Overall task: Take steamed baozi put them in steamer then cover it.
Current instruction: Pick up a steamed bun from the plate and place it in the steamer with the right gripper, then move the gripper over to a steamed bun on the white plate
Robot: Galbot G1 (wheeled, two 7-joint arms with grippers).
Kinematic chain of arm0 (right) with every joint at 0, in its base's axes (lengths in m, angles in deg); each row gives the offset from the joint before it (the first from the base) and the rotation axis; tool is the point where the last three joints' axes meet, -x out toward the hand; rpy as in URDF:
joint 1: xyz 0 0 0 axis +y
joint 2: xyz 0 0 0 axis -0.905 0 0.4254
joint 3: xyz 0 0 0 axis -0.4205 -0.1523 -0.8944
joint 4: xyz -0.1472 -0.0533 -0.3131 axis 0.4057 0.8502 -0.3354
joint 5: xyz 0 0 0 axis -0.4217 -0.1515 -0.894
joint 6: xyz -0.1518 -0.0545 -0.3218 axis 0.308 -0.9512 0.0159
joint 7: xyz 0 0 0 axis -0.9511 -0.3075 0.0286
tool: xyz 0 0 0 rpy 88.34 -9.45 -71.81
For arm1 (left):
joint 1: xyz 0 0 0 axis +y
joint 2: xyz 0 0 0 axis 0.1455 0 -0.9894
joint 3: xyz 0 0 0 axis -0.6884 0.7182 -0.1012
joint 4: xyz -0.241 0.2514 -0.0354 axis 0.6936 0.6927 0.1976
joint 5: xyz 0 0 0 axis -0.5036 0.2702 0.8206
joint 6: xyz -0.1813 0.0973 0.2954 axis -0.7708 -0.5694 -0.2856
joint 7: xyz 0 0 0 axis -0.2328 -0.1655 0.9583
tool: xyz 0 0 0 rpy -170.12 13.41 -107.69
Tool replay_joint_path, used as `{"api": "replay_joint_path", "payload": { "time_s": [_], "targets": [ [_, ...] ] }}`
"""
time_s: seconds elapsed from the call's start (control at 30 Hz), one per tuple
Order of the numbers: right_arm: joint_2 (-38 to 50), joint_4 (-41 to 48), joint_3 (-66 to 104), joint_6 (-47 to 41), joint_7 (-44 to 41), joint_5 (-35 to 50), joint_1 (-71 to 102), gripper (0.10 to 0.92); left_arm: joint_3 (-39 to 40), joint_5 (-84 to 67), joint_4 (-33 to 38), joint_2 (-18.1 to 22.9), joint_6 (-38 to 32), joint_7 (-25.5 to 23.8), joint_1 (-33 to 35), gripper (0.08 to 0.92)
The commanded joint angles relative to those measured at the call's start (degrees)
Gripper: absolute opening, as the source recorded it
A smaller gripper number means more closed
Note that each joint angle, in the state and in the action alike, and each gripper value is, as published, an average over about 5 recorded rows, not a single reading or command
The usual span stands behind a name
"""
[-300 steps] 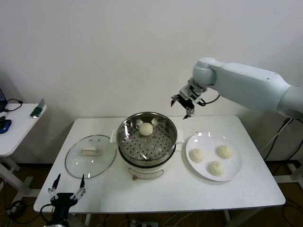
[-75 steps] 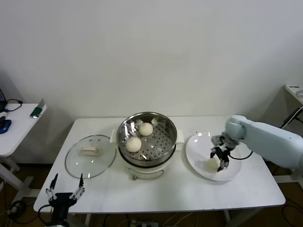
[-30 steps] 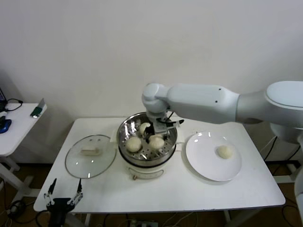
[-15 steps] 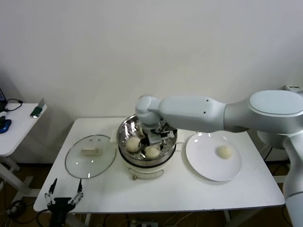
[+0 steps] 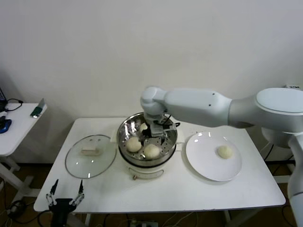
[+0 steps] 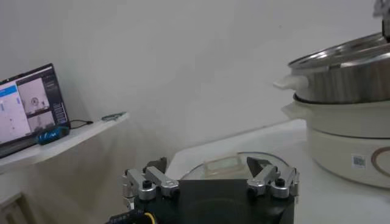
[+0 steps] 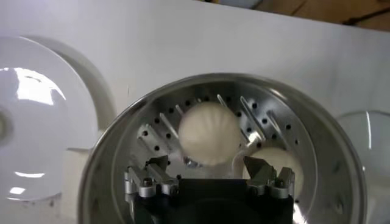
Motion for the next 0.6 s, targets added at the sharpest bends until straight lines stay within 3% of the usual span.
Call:
{"api": "replay_joint_path", "payload": {
  "time_s": [0.03, 0.13, 0.27, 0.4, 0.6],
  "targets": [
    [11.6, 1.0, -6.8, -21.9, 1.9, 21.7, -10.1, 0.823, 0.2, 1.1, 0.8, -0.1, 0.9, 0.4, -0.1, 0.823],
    [16.8, -0.3, -9.8, -31.6, 3.8, 28.9, -11.9, 0.823, 0.4, 1.3, 1.1, -0.1, 0.9, 0.4, -0.1, 0.823],
    [23.5, -0.5, -9.8, -40.2, 3.5, 32.1, -10.2, 0.823, 0.4, 1.3, 1.5, -0.1, 0.7, 0.4, 0.3, 0.823],
    [30.2, 0.3, -7.5, -43.6, 3.1, 29.6, -5.3, 0.823, 0.3, 1.5, 1.9, 0.0, 0.6, 0.4, 0.7, 0.823],
    [37.3, 3.9, 1.3, -43.8, 1.4, 19.0, 7.5, 0.823, 0.1, 2.1, 2.1, 0.0, 0.5, 0.4, 1.4, 0.823]
  ]
}}
